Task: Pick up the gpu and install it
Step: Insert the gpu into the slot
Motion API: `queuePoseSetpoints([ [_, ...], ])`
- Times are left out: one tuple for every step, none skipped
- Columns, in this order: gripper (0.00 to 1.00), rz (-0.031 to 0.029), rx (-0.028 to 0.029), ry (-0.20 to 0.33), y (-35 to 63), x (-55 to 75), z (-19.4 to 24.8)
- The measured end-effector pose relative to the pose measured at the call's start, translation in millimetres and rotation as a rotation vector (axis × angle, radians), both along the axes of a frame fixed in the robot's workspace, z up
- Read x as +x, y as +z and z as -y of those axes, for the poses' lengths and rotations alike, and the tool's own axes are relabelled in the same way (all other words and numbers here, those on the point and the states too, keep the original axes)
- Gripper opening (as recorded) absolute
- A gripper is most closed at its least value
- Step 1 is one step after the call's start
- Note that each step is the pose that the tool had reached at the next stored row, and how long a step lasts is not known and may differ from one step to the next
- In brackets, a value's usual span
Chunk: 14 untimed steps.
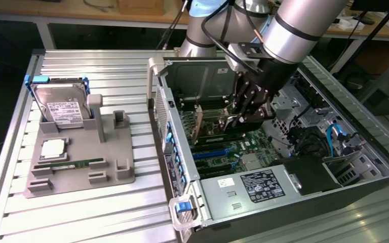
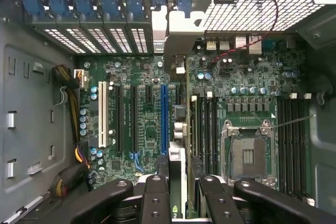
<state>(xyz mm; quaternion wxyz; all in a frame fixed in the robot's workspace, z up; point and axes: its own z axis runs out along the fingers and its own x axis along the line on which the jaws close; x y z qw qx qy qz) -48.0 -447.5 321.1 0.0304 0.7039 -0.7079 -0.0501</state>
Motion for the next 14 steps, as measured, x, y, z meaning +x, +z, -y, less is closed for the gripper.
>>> queuePoseSetpoints([
  [0.27, 0.0000, 0.0000, 0.000, -1.3, 0.0, 0.0],
  [0.27, 0.0000, 0.0001, 0.000, -2.8, -0.1, 0.0],
  [0.27, 0.0001, 0.0001, 0.000, -4.6, -0.2, 0.0],
  [0.27, 0.0000, 0.0001, 0.000, -5.9, -0.2, 0.0],
  [0.27, 0.0000, 0.0001, 0.000, -7.3, -0.3, 0.1],
  [0.27, 0.0000, 0.0000, 0.000, -8.8, -0.3, 0.1],
  [0.27, 0.0000, 0.0000, 0.000, -10.1, -0.4, 0.1],
  [0.27, 0.0000, 0.0001, 0.000, -11.5, -0.4, 0.1],
  [0.27, 0.0000, 0.0001, 0.000, -12.9, -0.5, 0.1],
  [0.27, 0.0001, 0.0001, 0.000, -14.3, -0.5, 0.1],
  [0.27, 0.0001, 0.0002, 0.000, -15.6, -0.6, 0.1],
  [0.27, 0.0000, 0.0001, 0.000, -16.8, -0.7, 0.1],
  [0.27, 0.0000, 0.0001, 0.000, -21.0, -0.8, 0.2],
  [0.27, 0.0000, 0.0000, 0.000, -24.5, -0.9, 0.2],
])
